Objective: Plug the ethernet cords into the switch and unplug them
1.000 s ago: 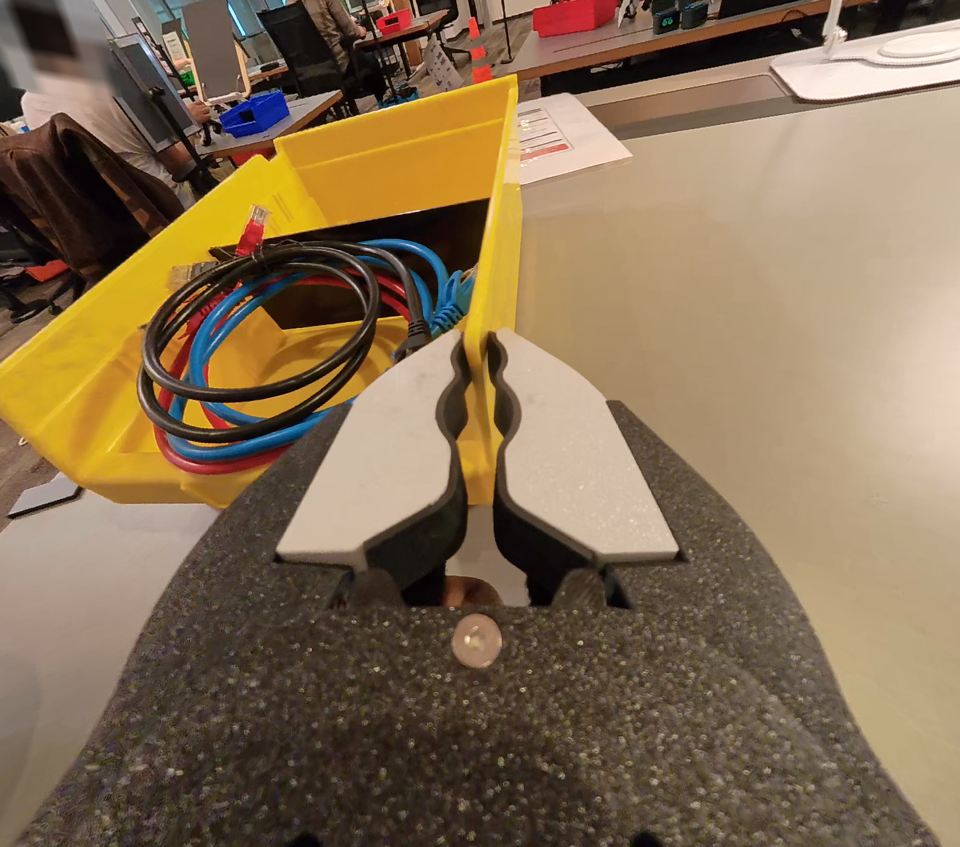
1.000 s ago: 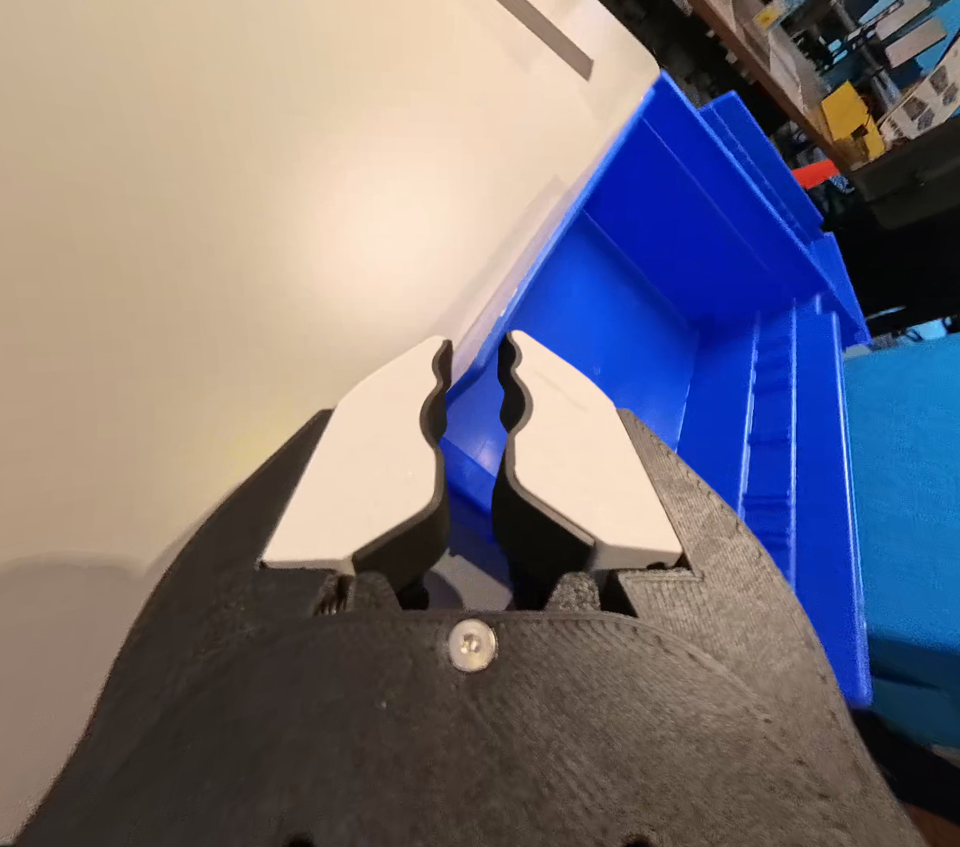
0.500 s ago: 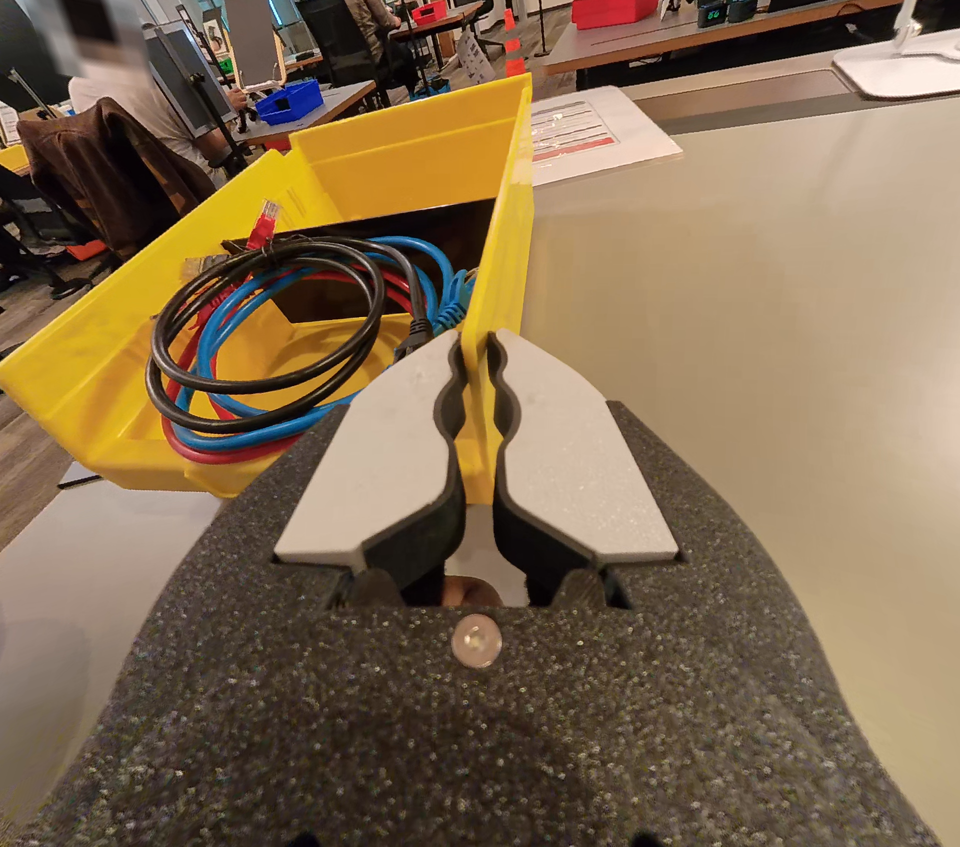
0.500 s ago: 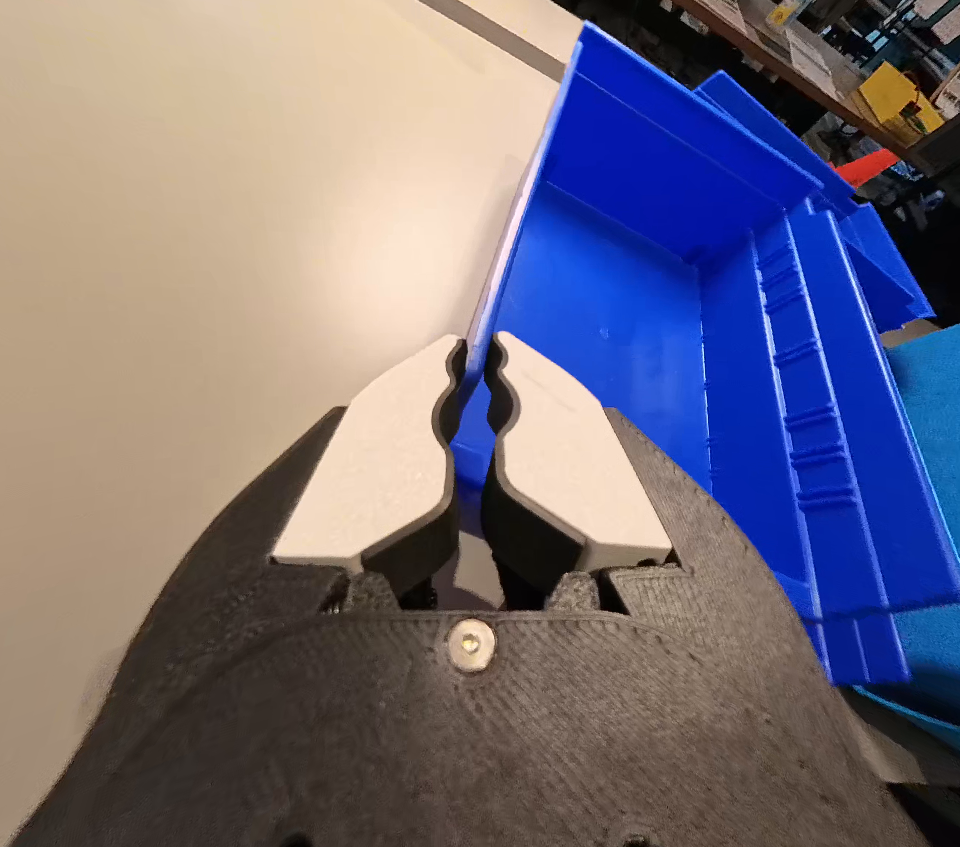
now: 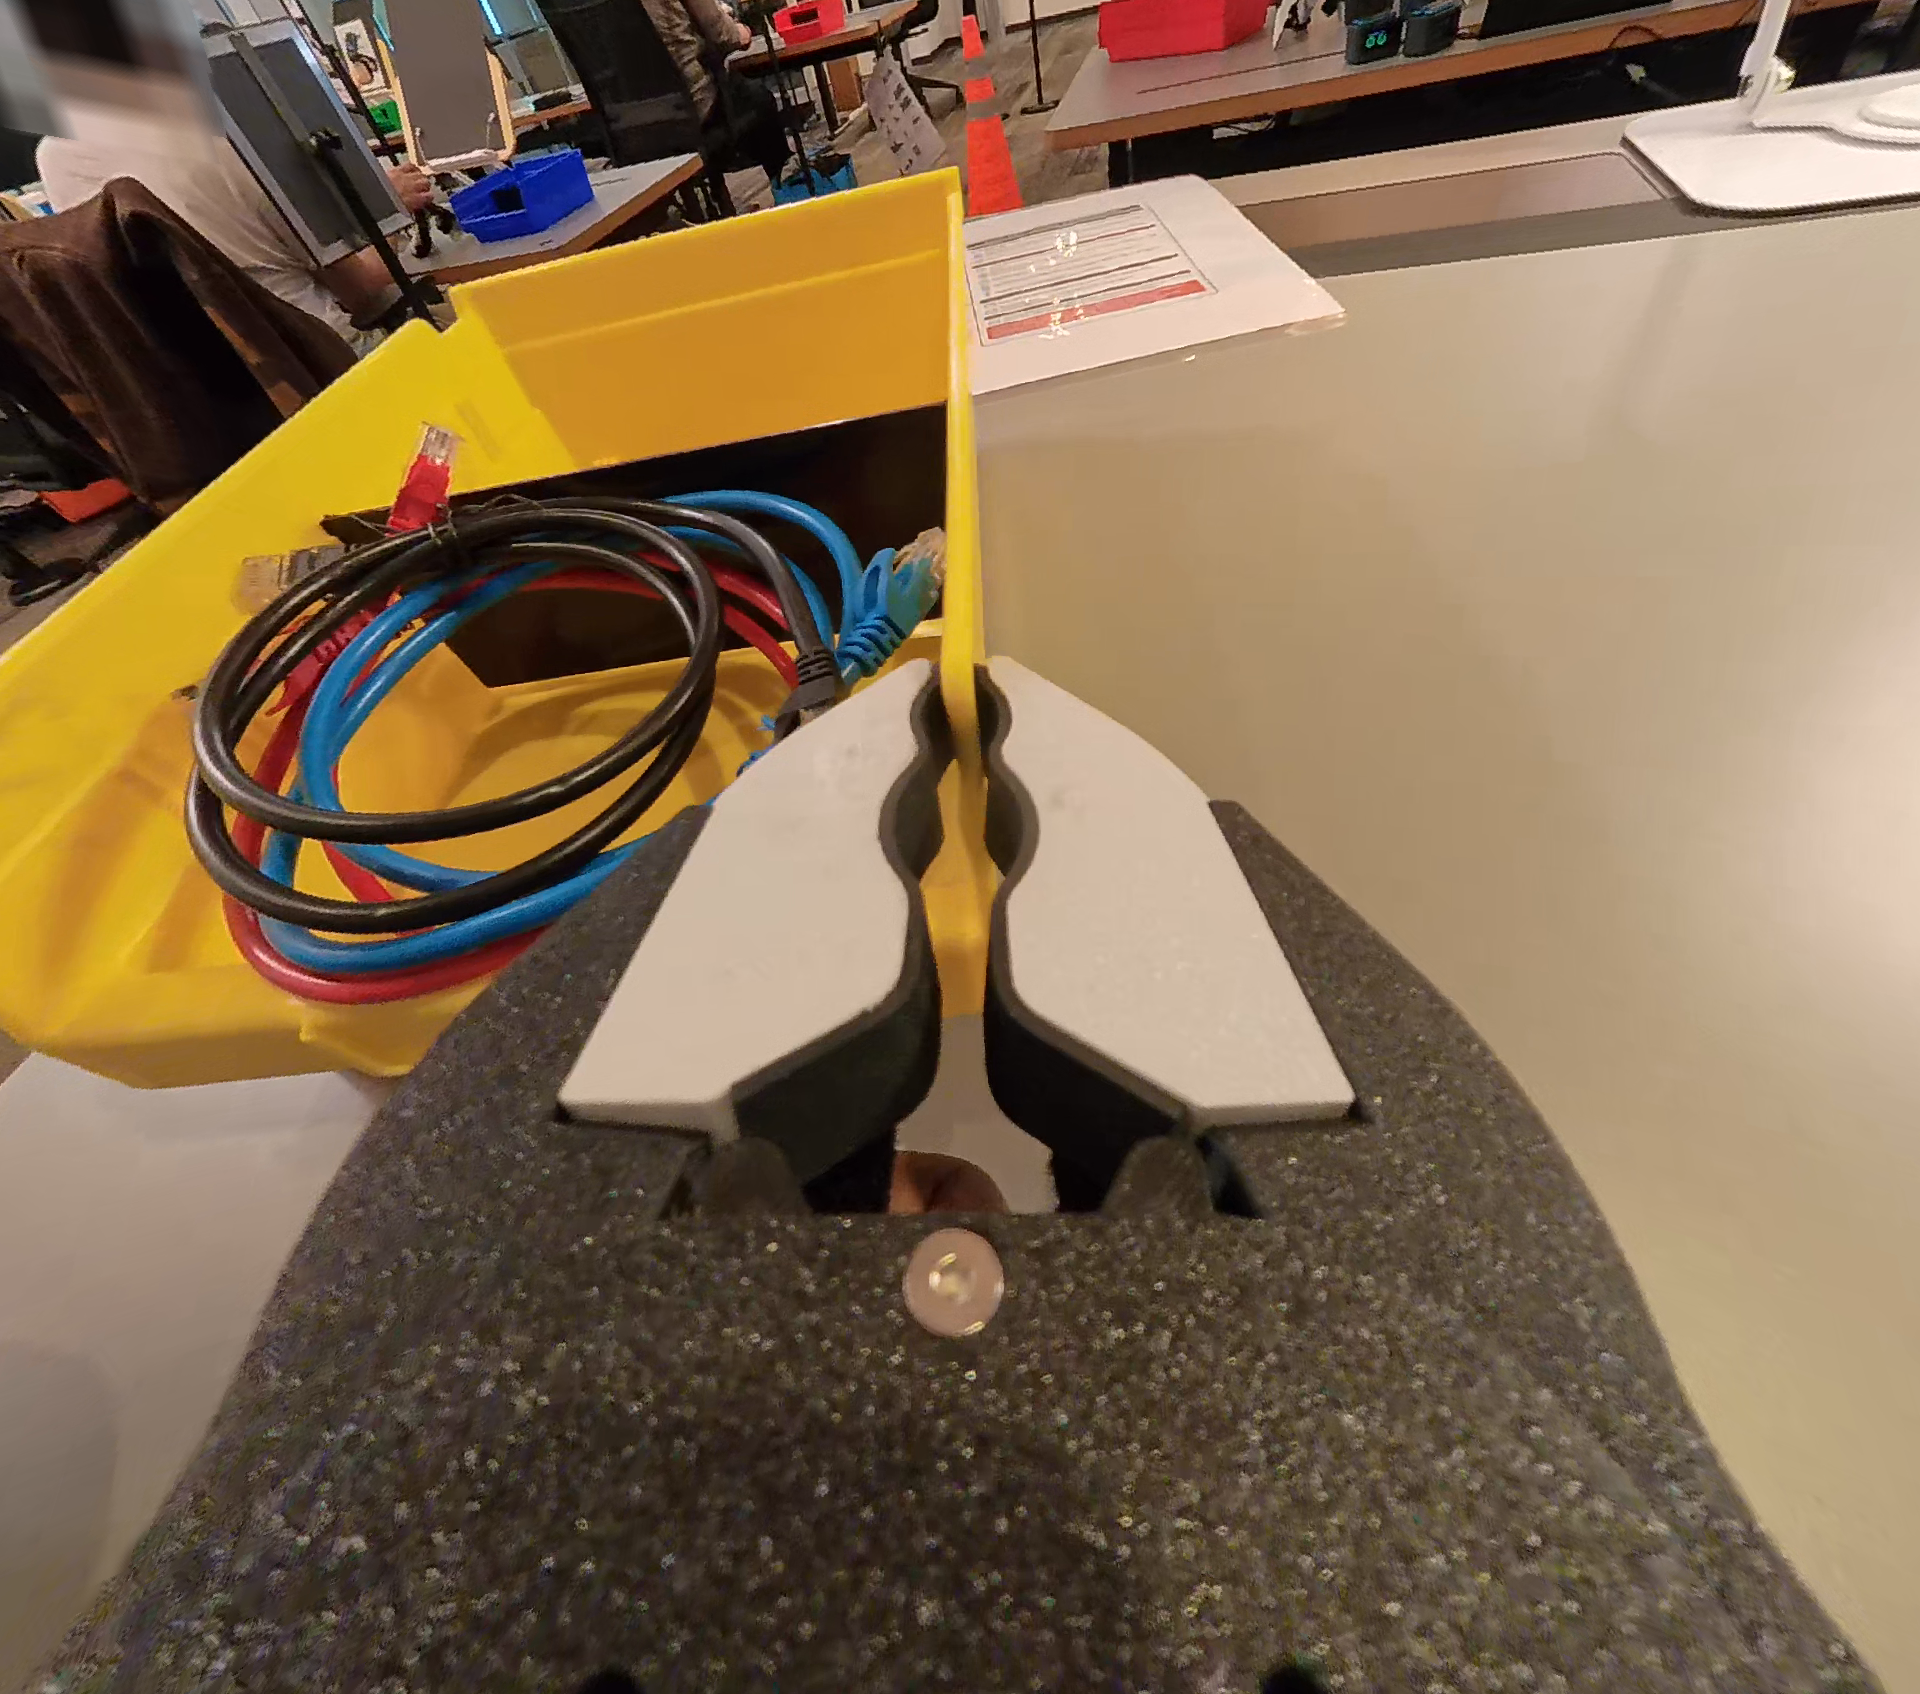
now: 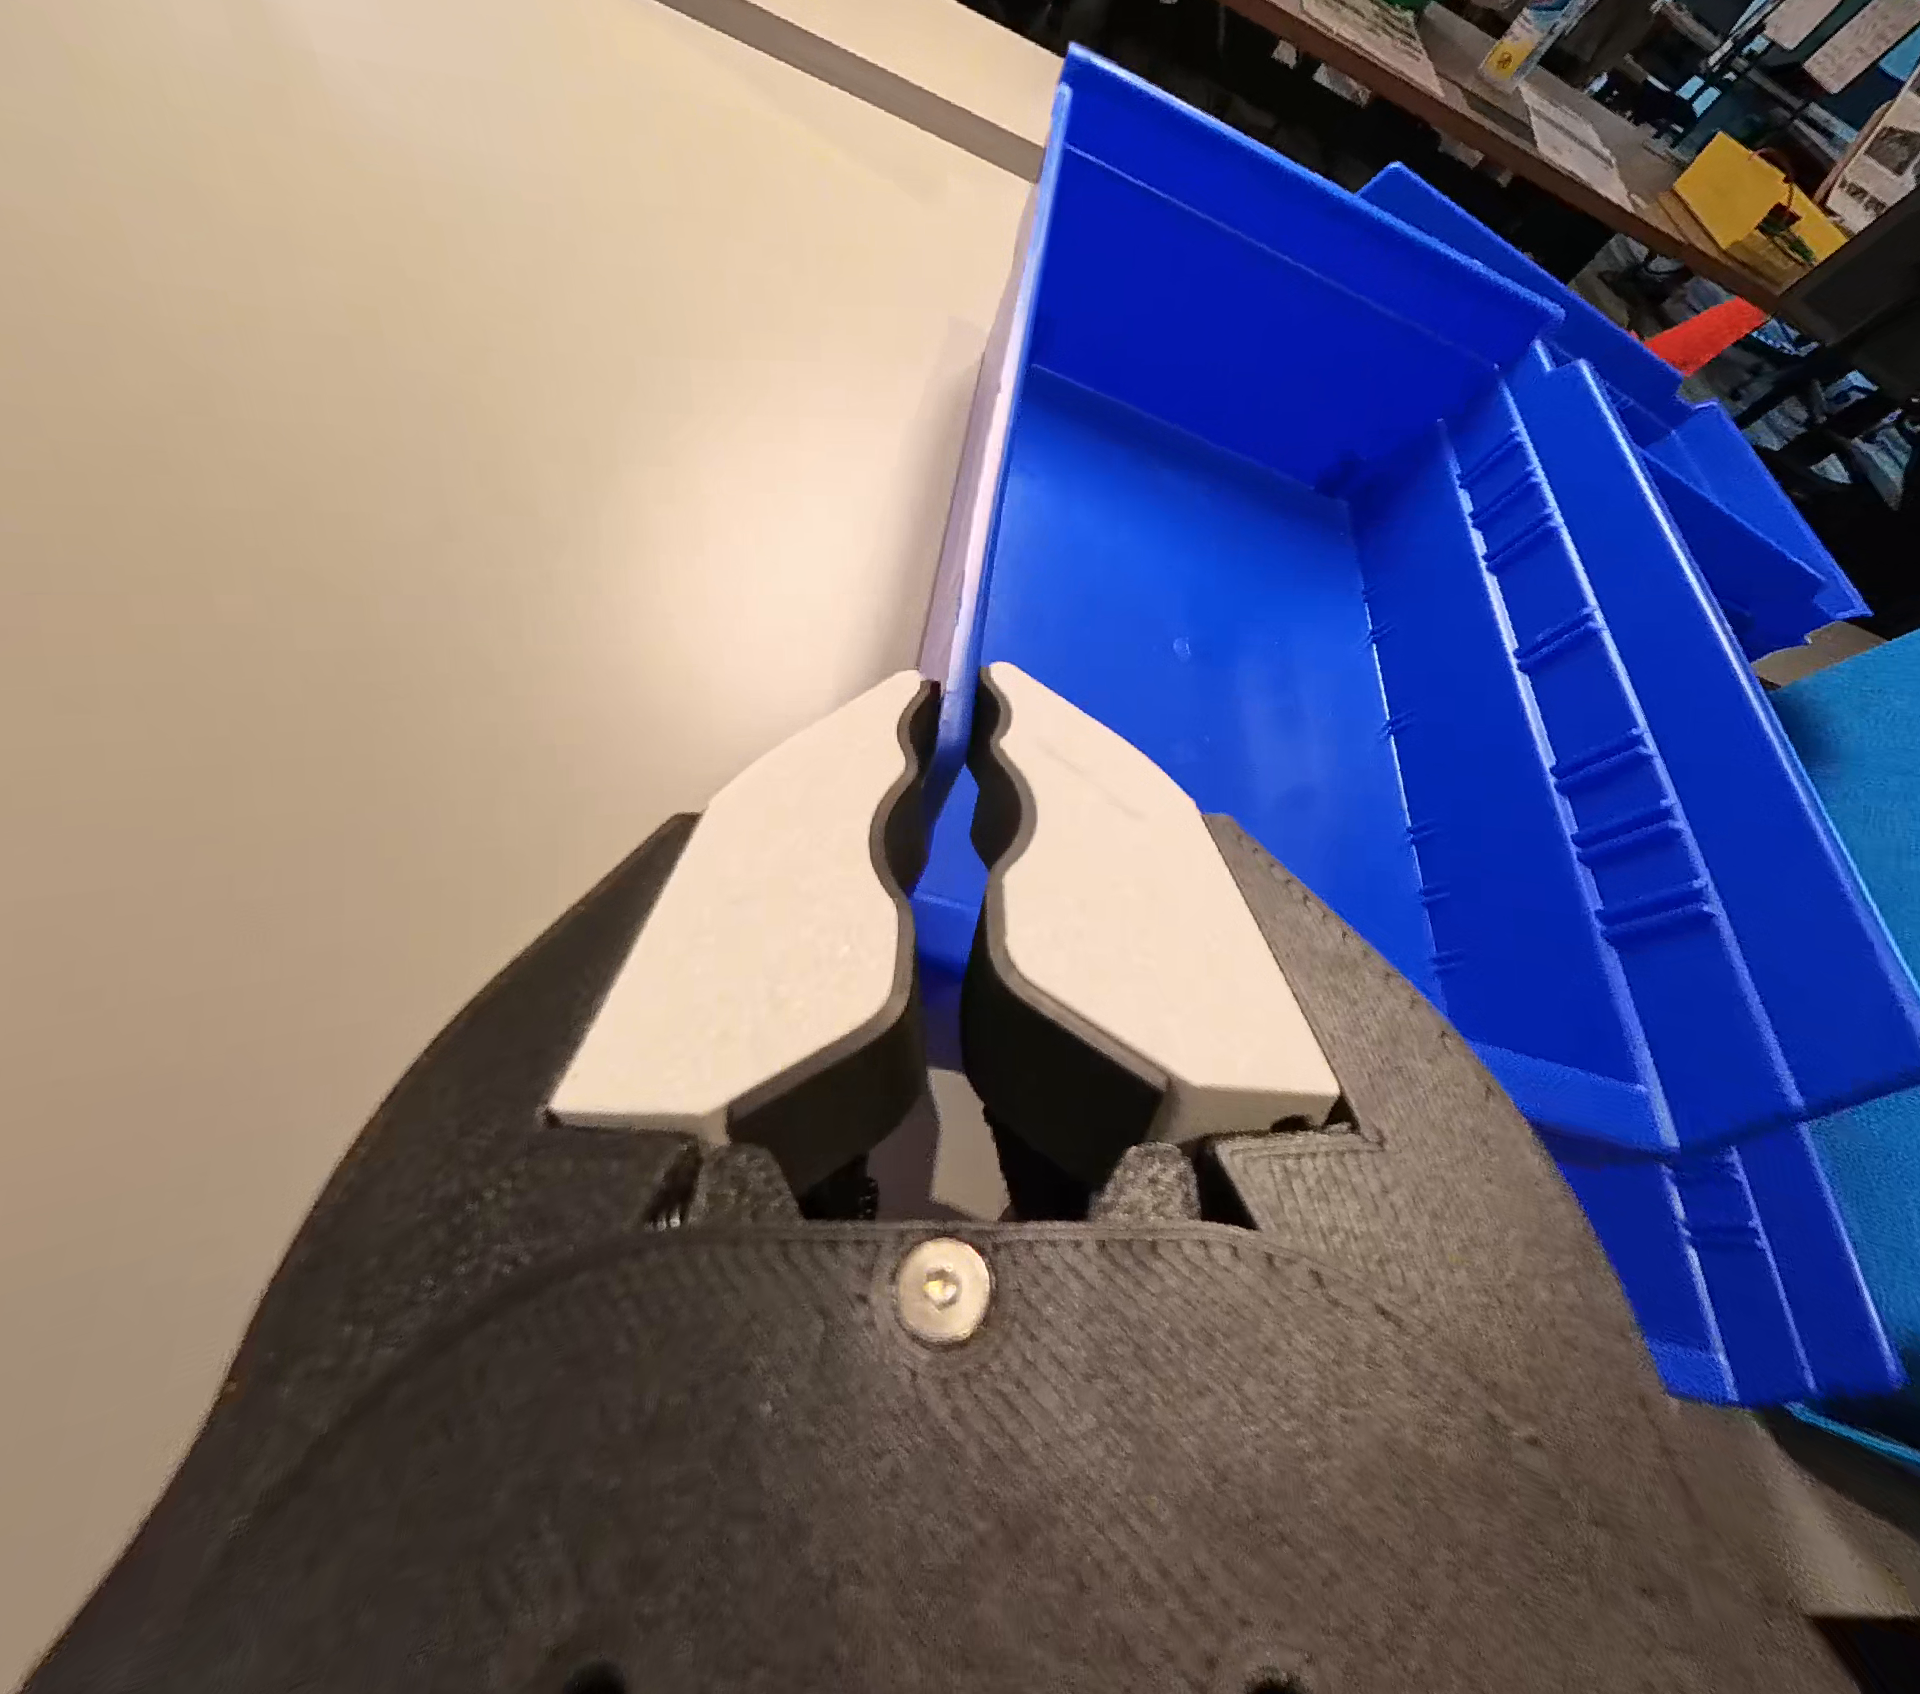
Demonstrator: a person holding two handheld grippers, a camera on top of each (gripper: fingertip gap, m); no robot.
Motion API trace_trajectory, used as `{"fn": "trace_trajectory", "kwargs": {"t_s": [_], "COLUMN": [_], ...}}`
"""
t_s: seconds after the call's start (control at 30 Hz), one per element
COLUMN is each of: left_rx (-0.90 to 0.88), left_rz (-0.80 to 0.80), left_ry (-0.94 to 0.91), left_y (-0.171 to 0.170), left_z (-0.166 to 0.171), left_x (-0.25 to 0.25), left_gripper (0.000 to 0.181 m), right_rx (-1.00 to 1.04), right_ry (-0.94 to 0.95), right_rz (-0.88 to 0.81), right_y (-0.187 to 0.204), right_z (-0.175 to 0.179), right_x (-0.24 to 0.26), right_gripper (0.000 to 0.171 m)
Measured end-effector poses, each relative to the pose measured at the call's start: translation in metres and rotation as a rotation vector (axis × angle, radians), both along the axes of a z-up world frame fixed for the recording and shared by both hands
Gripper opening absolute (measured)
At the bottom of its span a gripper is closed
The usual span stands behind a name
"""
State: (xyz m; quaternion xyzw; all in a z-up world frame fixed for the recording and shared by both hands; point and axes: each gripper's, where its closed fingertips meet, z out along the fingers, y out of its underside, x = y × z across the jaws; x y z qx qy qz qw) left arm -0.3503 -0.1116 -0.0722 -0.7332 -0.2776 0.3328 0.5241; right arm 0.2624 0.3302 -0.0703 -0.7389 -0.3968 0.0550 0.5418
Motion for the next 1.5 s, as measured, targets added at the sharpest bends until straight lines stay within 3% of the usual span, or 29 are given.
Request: {"fn": "trace_trajectory", "kwargs": {"t_s": [0.03, 0.57, 1.17, 1.2, 1.3, 1.37, 1.5], "left_rx": [0.003, 0.062, 0.095, 0.106, 0.187, 0.278, 0.374], "left_rz": [-0.011, -0.07, -0.09, -0.11, -0.287, -0.407, -0.484], "left_ry": [-0.004, -0.056, -0.094, -0.103, -0.167, -0.215, -0.166], "left_y": [0.001, 0.004, 0.005, 0.007, 0.015, 0.014, -0.015], "left_z": [0.0, 0.001, 0.0, 0.001, 0.006, 0.015, 0.043], "left_x": [0.0, -0.002, -0.006, -0.004, 0.012, 0.024, 0.024], "left_gripper": [0.003, 0.003, 0.004, 0.005, 0.041, 0.054, 0.047], "right_rx": [0.009, 0.049, 0.044, 0.034, 0.015, 0.004, 0.027], "right_ry": [0.007, 0.141, 0.15, 0.119, 0.062, 0.053, 0.052], "right_rz": [0.005, 0.03, 0.008, 0.009, 0.008, 0.015, 0.021], "right_y": [0.002, 0.01, 0.013, 0.012, 0.006, -0.001, -0.016], "right_z": [0.0, 0.001, -0.004, -0.007, -0.006, 0.0, 0.015], "right_x": [0.0, -0.015, -0.019, -0.018, -0.012, -0.007, -0.004], "right_gripper": [0.005, 0.004, 0.005, 0.008, 0.018, 0.021, 0.02]}}
